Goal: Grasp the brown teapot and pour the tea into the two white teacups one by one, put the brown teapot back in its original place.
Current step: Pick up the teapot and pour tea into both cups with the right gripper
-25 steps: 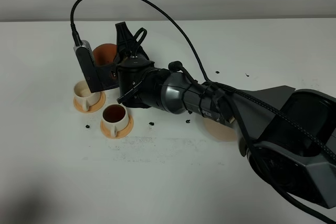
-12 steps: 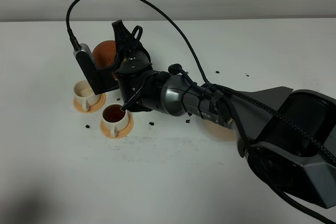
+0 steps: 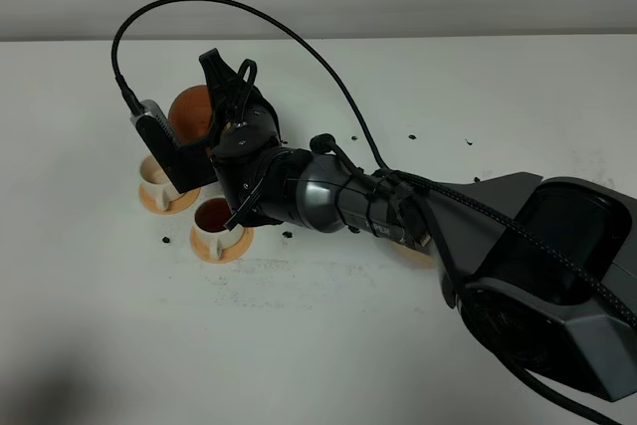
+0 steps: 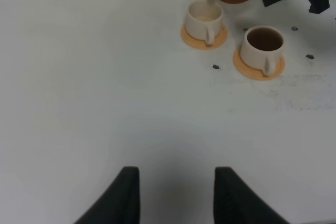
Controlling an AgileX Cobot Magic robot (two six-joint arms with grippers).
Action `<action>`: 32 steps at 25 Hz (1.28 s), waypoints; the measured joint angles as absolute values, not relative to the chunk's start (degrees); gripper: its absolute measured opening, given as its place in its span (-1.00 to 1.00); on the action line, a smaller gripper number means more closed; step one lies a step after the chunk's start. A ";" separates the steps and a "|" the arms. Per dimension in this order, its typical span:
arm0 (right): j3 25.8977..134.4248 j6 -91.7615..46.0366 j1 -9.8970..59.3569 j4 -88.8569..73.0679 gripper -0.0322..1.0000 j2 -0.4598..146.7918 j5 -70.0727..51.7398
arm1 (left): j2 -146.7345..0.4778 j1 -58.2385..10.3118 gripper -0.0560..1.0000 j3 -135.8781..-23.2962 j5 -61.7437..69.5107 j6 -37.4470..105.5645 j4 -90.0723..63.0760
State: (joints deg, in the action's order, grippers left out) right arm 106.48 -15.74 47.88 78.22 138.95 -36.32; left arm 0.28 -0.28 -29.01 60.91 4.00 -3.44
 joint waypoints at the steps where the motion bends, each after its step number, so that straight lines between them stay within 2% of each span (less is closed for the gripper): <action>1: 106.48 -15.74 47.88 78.83 -0.71 139.07 -36.55 | 0.28 -0.28 -0.20 -29.01 60.91 4.00 -3.44; 9: 106.48 -15.85 47.88 84.15 -0.71 139.32 -37.88 | 0.28 -0.28 -0.20 -29.01 60.91 4.00 -3.44; 32: 106.46 -18.69 49.62 86.54 -0.71 139.32 -37.63 | 0.28 -0.28 -0.20 -29.01 60.91 4.00 -3.44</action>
State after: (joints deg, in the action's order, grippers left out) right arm 106.46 -18.69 49.62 86.54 139.32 -37.63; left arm 0.28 -0.28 -29.01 60.91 4.00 -3.44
